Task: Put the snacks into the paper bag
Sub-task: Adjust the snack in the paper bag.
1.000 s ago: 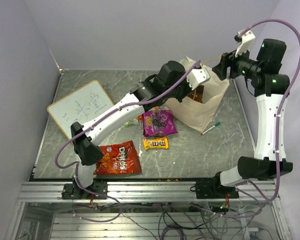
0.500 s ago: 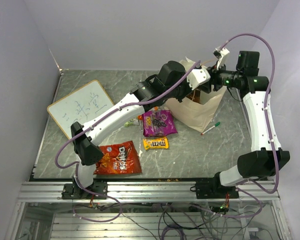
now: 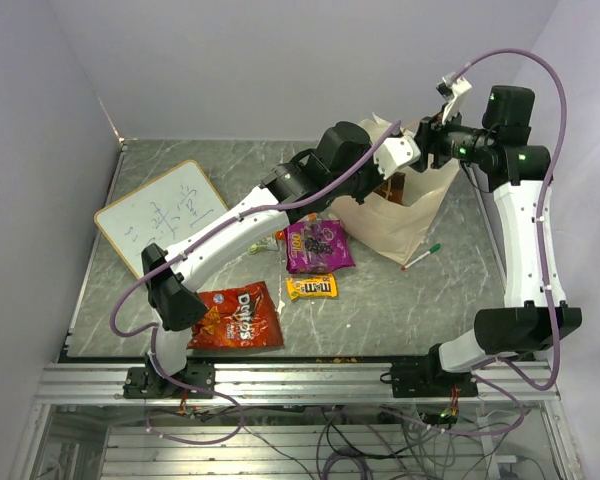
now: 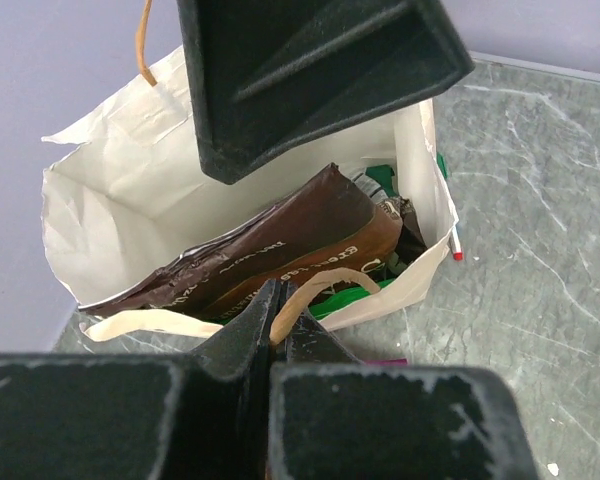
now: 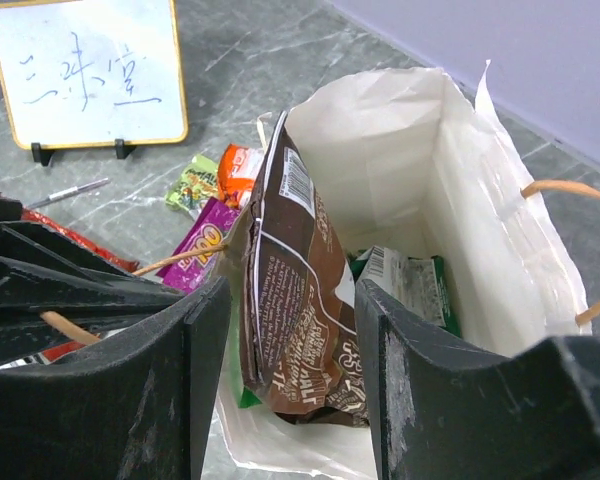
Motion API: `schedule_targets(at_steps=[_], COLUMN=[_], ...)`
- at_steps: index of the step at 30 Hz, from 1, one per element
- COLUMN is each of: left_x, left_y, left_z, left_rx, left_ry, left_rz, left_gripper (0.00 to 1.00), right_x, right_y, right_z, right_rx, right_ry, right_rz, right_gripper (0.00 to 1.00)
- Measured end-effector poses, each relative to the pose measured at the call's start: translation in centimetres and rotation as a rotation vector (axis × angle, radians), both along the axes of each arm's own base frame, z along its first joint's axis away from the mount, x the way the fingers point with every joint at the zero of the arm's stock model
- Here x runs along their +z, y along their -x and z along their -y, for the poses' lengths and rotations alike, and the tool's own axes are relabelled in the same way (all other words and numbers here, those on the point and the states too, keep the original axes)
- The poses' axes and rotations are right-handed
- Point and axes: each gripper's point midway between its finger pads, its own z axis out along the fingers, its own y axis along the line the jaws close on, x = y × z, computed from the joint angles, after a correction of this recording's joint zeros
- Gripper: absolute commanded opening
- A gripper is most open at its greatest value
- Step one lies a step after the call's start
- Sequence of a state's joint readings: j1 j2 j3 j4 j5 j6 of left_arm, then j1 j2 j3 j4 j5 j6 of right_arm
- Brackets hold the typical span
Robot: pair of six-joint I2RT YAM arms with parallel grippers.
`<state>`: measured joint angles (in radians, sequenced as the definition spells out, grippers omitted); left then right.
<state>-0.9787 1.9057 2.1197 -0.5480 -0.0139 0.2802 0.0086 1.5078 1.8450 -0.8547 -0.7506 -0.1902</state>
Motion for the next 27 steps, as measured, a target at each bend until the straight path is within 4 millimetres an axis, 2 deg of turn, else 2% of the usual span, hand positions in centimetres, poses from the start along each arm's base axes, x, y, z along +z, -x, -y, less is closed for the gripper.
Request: schedule_targets(at_steps=[5,12,15,19,23,27], left_x=[0.0,0.0,0.1,0.1,0.0,0.1], left_y=[0.0,-0.1,-0.1,-0.1,-0.2,-0.2], left_z=[0.0,0.0,0.0,-0.1,-0.1,-0.1], left_rx=[0.001,0.003,0.004,0.004,0.006,0.008], left_ry=[0.001,0.000,-0.002,-0.002,-0.004,-0.002], left_rz=[0.002,0.003,0.006,0.007,0.009,0.012], left_gripper=[0.07,0.07,0.07,0.07,0.07,0.07], right_x=[0.4,-2.7,-3.9,-5.0,-5.2,-4.3], right_y=[0.4,1.3,1.7,2.0,1.5,0.0], right_z=[-0.1,-0.4,-0.6,-1.1,-1.5,-1.5], right_rx=[-0.002,0.013,0.023,0.035,0.042,0.041], right_ry=[-0.007,-0.005,-0.002,0.003,0.003,0.000], right_rz=[0.006,-0.083,-0.118,-0.149,-0.160,-0.140], right_gripper=[0.53,0.50,0.41,0.20,0.00,0.00])
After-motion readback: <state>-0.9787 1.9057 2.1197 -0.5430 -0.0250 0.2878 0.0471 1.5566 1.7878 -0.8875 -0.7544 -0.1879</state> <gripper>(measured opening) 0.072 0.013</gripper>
